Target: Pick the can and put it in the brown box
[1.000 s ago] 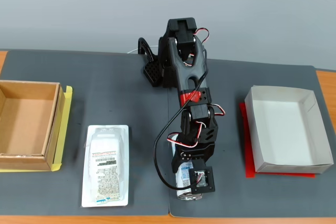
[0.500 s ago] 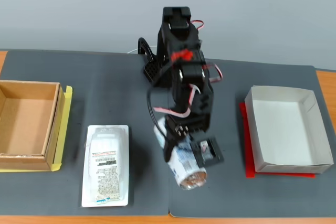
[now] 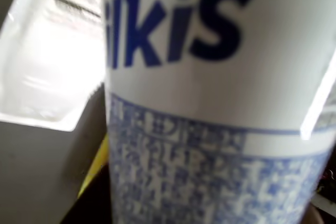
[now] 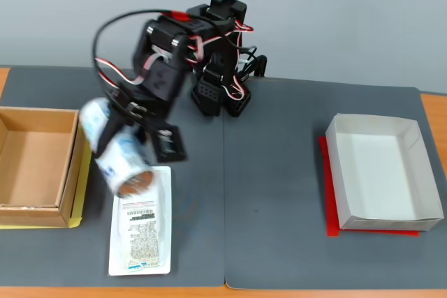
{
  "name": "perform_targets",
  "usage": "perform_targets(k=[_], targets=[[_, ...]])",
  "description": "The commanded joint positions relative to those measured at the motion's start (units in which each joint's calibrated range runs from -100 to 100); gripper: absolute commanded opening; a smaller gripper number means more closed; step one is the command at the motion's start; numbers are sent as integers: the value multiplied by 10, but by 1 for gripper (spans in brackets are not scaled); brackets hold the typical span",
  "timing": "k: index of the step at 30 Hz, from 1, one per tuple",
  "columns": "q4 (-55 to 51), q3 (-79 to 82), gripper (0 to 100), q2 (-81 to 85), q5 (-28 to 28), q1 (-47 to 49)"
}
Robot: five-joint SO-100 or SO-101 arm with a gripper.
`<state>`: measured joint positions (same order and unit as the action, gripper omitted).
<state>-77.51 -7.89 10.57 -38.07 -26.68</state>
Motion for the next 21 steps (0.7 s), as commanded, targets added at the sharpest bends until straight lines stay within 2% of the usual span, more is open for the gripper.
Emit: perform_targets(k=[1,5,21], targets=[[8,-33,9,1,-53,-48],[33,-33,9,-32,-73,-78],[216,-34,9,-145,-72,-162]])
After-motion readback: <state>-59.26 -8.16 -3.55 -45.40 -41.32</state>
